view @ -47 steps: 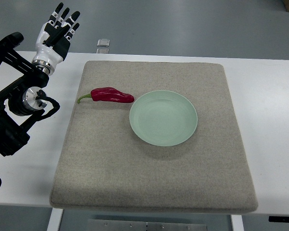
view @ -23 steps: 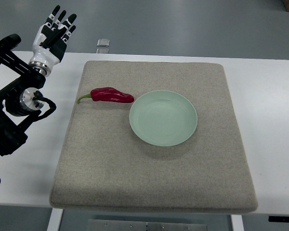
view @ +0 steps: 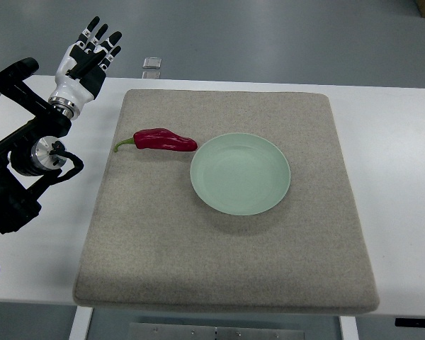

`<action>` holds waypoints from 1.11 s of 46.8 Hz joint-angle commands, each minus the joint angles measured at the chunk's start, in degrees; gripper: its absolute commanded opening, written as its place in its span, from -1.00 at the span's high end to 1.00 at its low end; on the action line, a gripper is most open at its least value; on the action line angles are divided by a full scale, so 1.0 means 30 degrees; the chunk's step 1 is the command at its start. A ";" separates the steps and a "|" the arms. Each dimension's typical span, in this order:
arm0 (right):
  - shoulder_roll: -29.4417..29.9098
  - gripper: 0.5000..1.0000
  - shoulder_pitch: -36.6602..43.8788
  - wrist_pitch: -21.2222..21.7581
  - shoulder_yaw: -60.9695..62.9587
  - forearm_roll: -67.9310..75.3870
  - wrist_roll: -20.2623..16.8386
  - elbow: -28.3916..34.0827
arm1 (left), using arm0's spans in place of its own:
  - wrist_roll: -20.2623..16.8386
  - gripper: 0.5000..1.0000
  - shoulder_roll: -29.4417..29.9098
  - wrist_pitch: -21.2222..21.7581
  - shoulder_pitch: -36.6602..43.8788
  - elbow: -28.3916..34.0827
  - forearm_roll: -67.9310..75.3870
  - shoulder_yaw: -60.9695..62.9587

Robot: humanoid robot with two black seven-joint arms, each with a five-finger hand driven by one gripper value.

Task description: Place red pepper on plate with left hand

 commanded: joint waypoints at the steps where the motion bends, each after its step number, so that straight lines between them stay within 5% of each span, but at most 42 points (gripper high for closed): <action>1: 0.0000 -0.71 0.0000 0.0002 0.0000 0.0000 0.0000 0.0000 | -0.0001 -0.99 -0.0003 -0.0116 -0.0003 -0.0027 -0.0043 -0.0138; 52: 0.0000 -0.71 0.0000 0.0002 0.0000 0.0000 0.0000 0.0000 | -0.0031 -0.98 0.1226 -0.0555 -0.0237 -0.0466 0.5372 0.1034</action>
